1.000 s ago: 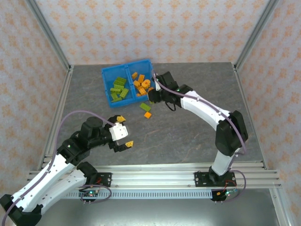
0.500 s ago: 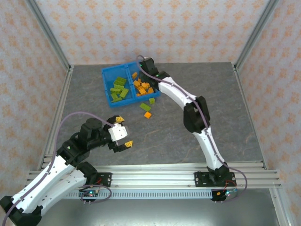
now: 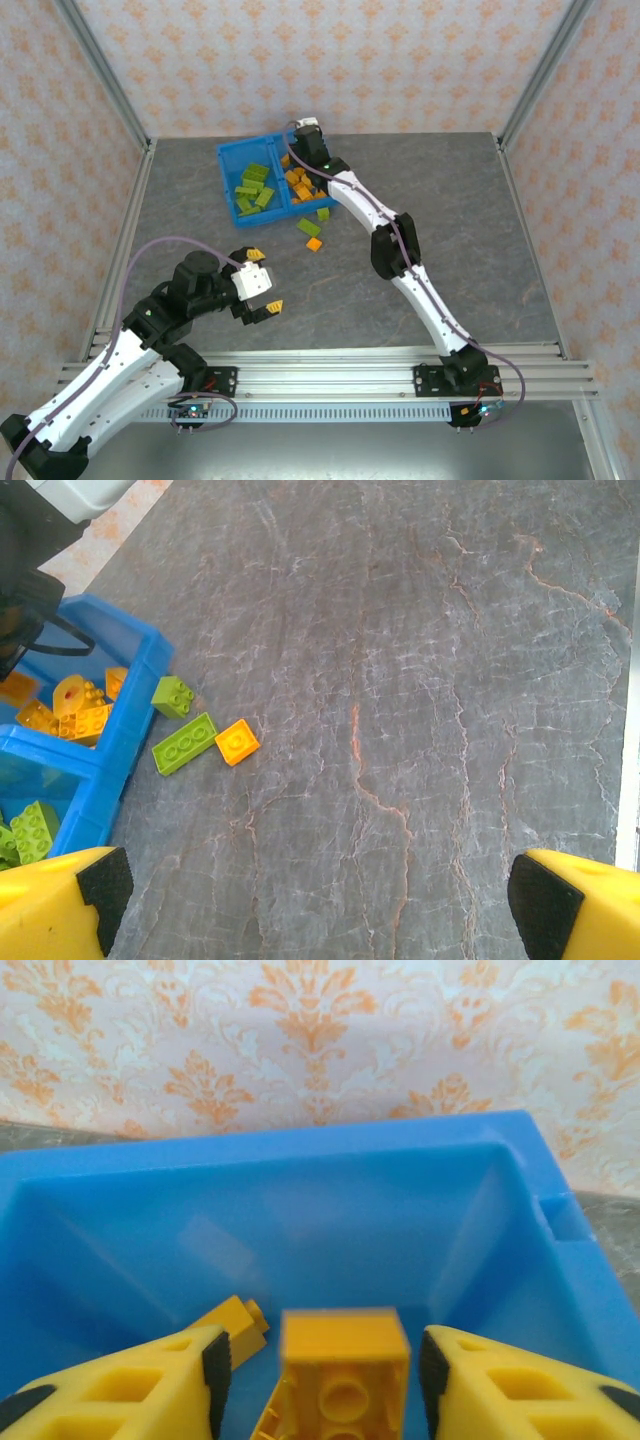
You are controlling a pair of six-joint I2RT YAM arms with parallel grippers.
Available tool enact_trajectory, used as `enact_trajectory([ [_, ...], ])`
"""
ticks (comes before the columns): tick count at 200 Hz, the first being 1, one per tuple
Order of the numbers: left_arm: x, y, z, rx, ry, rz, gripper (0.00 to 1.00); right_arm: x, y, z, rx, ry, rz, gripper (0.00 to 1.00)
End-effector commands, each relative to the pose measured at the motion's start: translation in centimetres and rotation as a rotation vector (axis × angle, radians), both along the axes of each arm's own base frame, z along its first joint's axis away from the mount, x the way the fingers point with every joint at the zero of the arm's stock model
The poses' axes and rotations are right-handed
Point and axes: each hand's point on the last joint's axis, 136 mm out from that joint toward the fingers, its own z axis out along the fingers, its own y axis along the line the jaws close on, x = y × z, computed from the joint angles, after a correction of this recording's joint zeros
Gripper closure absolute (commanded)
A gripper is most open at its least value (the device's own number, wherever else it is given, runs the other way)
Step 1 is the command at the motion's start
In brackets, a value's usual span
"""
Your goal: Sort the legos into containers by color
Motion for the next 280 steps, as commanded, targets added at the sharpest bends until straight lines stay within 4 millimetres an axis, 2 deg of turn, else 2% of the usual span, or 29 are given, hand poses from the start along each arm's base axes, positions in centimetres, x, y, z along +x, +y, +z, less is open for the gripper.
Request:
enact_trajectory([
  [1, 0.6, 0.0, 0.2, -0.019, -0.012, 0.014, 0.00, 0.6, 0.3, 5.0, 0.044, -0.114, 0.001, 0.44],
  [16, 0.5, -0.1, 0.1, -0.019, -0.010, 0.014, 0.00, -0.1, 0.4, 6.5, 0.044, -0.107, 0.009, 0.44],
  [25, 0.5, -0.1, 0.0, -0.019, -0.008, 0.016, 0.00, -0.8, 0.5, 8.1, 0.044, -0.105, 0.020, 0.45],
  [54, 0.7, -0.1, 0.2, -0.023, -0.016, 0.015, 0.00, -5.1, 1.1, 13.0, 0.032, -0.063, 0.078, 0.45],
  [61, 0.7, -0.2, 0.3, -0.025, -0.017, 0.014, 0.00, -6.3, 1.1, 13.1, 0.021, -0.034, 0.094, 0.45],
  [75, 0.7, -0.1, 0.2, -0.023, -0.016, 0.014, 0.00, -9.0, 0.6, 14.7, 0.026, -0.002, 0.114, 0.44],
  [99, 0.7, -0.2, 0.3, -0.028, -0.016, 0.011, 0.00, -14.4, -1.1, 14.1, 0.033, 0.106, 0.172, 0.43],
  [119, 0.6, -0.4, 0.2, -0.028, -0.010, 0.003, 0.00, -19.5, -2.6, 12.9, 0.052, 0.209, 0.247, 0.40],
  [120, 0.6, -0.4, 0.2, -0.028, -0.010, 0.002, 0.00, -20.1, -2.7, 12.3, 0.049, 0.228, 0.261, 0.40],
  [126, 0.6, -0.5, 0.2, -0.029, -0.008, -0.003, 0.00, -21.9, -3.0, 11.9, 0.056, 0.258, 0.303, 0.38],
  [142, 0.6, -0.7, 0.2, -0.029, -0.005, -0.017, 0.00, -26.0, -3.8, 9.6, 0.044, 0.339, 0.379, 0.35],
  [157, 0.3, -0.9, 0.1, -0.030, 0.008, -0.039, 0.00, -28.5, -5.1, 6.9, 0.001, 0.421, 0.377, 0.33],
  [177, 0.1, -1.2, -0.2, -0.026, 0.028, -0.060, 0.00, -30.6, -6.2, 3.0, -0.068, 0.551, 0.373, 0.30],
  [193, -0.1, -1.2, -0.6, -0.011, 0.043, -0.072, 0.00, -31.1, -6.7, 0.6, -0.097, 0.644, 0.340, 0.27],
  [229, 0.1, -1.1, -1.0, 0.010, 0.062, -0.063, 0.00, -29.8, -6.0, -3.8, -0.127, 0.732, 0.278, 0.06],
  [245, 0.2, -1.0, -1.0, 0.013, 0.059, -0.055, 0.00, -29.0, -5.5, -5.3, -0.151, 0.747, 0.275, 0.06],
  [280, 0.5, -0.8, -1.2, 0.024, 0.054, -0.039, 0.00, -28.2, -4.4, -8.2, -0.224, 0.784, 0.338, 0.11],
])
